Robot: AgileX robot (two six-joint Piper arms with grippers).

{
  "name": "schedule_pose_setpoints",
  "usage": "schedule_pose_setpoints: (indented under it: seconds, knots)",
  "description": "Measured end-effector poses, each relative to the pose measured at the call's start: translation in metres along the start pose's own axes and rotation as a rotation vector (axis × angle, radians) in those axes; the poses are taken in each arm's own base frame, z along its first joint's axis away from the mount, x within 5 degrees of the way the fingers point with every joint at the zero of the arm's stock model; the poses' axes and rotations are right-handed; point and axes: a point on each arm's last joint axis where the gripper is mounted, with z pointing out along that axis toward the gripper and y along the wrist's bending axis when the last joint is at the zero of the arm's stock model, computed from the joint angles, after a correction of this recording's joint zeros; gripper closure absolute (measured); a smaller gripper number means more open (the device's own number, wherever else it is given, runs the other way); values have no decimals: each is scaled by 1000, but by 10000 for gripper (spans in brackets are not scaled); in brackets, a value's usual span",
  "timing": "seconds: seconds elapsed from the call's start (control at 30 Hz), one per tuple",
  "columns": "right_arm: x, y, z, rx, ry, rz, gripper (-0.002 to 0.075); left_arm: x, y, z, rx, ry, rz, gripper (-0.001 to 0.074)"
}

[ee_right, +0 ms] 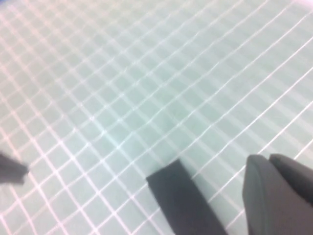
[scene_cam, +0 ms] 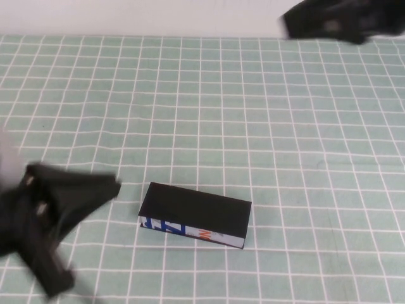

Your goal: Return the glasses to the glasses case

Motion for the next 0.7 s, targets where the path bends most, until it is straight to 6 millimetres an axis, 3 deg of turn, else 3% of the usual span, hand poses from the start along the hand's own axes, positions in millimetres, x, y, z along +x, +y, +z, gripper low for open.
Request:
schedule_pose_setpoints:
  seconds: [0.17, 0.27, 0.33, 0.53, 0.7]
  knots:
    - [24, 33, -58, 81, -177, -19, 740, 3, -19, -22, 63, 18, 52, 740]
    - [57, 48, -84, 136, -292, -18, 740, 5, -22, -24, 78, 47, 32, 740]
    - [89, 55, -92, 168, -346, 3, 740, 7, -23, -24, 91, 64, 20, 740]
    - [189, 52, -73, 250, -381, 86, 740, 10, -27, -25, 128, 98, -22, 740]
    - [242, 34, -49, 392, -384, 49, 740, 11, -28, -25, 136, 105, -33, 740]
